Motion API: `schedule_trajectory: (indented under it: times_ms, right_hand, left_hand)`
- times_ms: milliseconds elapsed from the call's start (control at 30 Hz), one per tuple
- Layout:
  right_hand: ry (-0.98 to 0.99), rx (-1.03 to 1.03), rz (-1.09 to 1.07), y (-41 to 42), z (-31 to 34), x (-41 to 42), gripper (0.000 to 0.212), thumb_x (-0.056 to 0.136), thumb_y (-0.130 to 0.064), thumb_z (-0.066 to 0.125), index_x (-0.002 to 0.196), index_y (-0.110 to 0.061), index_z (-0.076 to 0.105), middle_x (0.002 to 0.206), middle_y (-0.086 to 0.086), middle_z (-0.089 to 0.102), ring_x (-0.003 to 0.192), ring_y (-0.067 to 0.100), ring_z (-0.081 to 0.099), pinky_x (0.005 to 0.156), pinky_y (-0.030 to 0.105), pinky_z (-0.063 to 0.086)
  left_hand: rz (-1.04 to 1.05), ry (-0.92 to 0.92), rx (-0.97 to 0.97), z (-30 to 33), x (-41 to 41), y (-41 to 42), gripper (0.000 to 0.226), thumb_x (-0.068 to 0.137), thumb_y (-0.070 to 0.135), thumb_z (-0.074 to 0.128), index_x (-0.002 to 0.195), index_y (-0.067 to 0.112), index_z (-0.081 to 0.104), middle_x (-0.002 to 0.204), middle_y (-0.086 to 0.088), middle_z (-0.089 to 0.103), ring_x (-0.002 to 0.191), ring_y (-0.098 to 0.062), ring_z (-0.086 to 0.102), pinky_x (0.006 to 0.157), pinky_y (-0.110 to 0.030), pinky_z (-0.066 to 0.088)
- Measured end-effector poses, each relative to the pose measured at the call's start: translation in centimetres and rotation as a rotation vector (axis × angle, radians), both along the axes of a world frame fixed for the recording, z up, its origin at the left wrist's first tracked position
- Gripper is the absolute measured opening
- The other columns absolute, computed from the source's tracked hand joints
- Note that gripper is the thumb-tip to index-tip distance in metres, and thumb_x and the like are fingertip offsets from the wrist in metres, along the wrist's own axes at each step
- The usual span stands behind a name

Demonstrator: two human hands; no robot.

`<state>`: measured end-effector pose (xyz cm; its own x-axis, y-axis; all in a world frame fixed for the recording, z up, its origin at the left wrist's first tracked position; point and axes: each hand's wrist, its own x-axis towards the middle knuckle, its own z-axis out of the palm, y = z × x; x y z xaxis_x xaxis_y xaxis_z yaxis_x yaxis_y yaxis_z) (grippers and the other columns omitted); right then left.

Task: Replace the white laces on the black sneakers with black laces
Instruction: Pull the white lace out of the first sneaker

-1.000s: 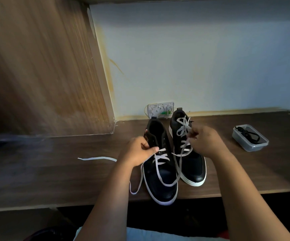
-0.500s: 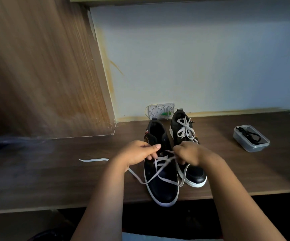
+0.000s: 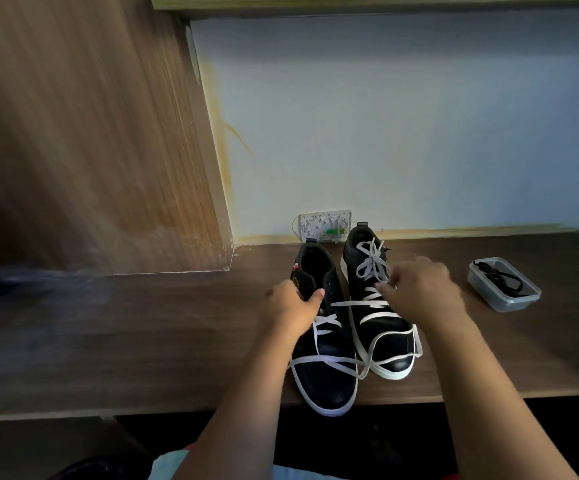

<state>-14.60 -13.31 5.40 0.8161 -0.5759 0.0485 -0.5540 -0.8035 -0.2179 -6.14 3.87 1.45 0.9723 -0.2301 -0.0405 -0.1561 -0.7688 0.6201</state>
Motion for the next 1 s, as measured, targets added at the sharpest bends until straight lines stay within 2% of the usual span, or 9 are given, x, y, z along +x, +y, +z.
schedule_trajectory:
  times_ms: [133,267,400,533,633,700,800,900,1000]
  right_hand:
    - [-0.2,0.241,0.254,2.9,-1.2,1.6,0.013,0.088,-0.027,0.061,0.1,-0.025,0.067,0.101,0.002,0.058,0.099,0.023,0.056,0.085,0.041,0.052]
    - [-0.143,0.168,0.442,4.6,-2.9,2.3,0.038,0.094,-0.016,0.047,0.129,-0.032,0.054,0.11,0.001,0.052,0.111,0.023,0.042,0.091,0.042,0.045]
    - [-0.053,0.075,0.391,4.9,-3.7,2.4,0.041,0.097,-0.024,0.039,0.134,-0.039,0.044,0.116,0.0,0.05,0.117,0.024,0.04,0.093,0.044,0.04]
    - [-0.106,0.089,0.395,4.5,-3.4,2.4,0.036,0.097,-0.027,0.038,0.129,-0.039,0.049,0.101,-0.006,0.045,0.111,0.023,0.04,0.092,0.042,0.041]
    - [-0.087,0.112,0.4,4.5,-3.4,2.4,0.035,0.096,-0.03,0.044,0.129,-0.04,0.049,0.1,-0.007,0.043,0.113,0.023,0.04,0.094,0.043,0.041]
    - [-0.068,0.103,0.394,4.7,-3.4,2.4,0.034,0.096,-0.031,0.045,0.128,-0.041,0.049,0.107,-0.004,0.048,0.115,0.023,0.039,0.095,0.043,0.04]
    - [-0.066,0.077,0.379,5.1,-3.5,2.5,0.03,0.097,-0.038,0.042,0.127,-0.041,0.049,0.114,-0.001,0.051,0.118,0.024,0.039,0.095,0.044,0.038]
    - [-0.078,0.059,0.356,4.7,-3.2,2.2,0.029,0.098,-0.038,0.039,0.126,-0.042,0.049,0.112,-0.001,0.052,0.117,0.024,0.039,0.095,0.044,0.037]
    - [-0.126,0.111,0.336,3.9,-3.0,1.8,0.026,0.098,-0.038,0.04,0.121,-0.042,0.053,0.107,-0.003,0.052,0.116,0.023,0.039,0.095,0.043,0.037]
  left_hand:
    - [-0.125,0.226,-0.087,-0.4,0.8,1.1,0.025,0.083,0.032,0.073,0.067,0.017,0.061,0.073,-0.001,0.064,0.07,-0.017,0.059,0.067,-0.029,0.046]
    - [-0.103,0.482,-0.261,0.6,0.4,1.7,0.016,0.088,0.02,0.06,0.072,0.017,0.06,0.073,-0.001,0.059,0.068,-0.016,0.053,0.065,-0.028,0.039]
    - [-0.029,0.838,-0.699,3.3,0.6,3.2,0.021,0.088,0.024,0.042,0.069,0.022,0.05,0.06,0.008,0.055,0.068,-0.013,0.054,0.084,-0.035,0.037]
    - [0.095,0.815,-1.215,4.2,2.3,5.7,0.023,0.094,0.026,0.045,0.072,0.021,0.049,0.06,0.007,0.05,0.069,-0.014,0.053,0.095,-0.046,0.037]
    - [0.165,0.577,-0.714,3.2,2.1,5.1,0.025,0.094,0.042,0.053,0.091,0.017,0.057,0.079,0.003,0.059,0.072,-0.014,0.052,0.08,-0.035,0.04]
    - [0.043,0.526,-0.283,2.2,1.1,4.0,0.046,0.087,0.051,0.061,0.111,0.012,0.057,0.097,-0.003,0.064,0.078,-0.015,0.053,0.071,-0.029,0.039]
    - [-0.146,0.575,-0.071,1.5,0.1,3.0,0.017,0.086,0.032,0.067,0.087,0.015,0.064,0.09,0.0,0.061,0.077,-0.012,0.051,0.065,-0.026,0.038]
    - [-0.105,0.782,-0.579,2.8,0.8,3.7,0.013,0.082,0.024,0.058,0.069,0.021,0.059,0.075,0.006,0.055,0.073,-0.009,0.048,0.073,-0.03,0.038]
    - [0.154,0.698,-1.25,4.3,2.4,6.0,0.017,0.082,0.024,0.054,0.065,0.019,0.054,0.072,0.004,0.056,0.076,-0.012,0.049,0.076,-0.032,0.037]
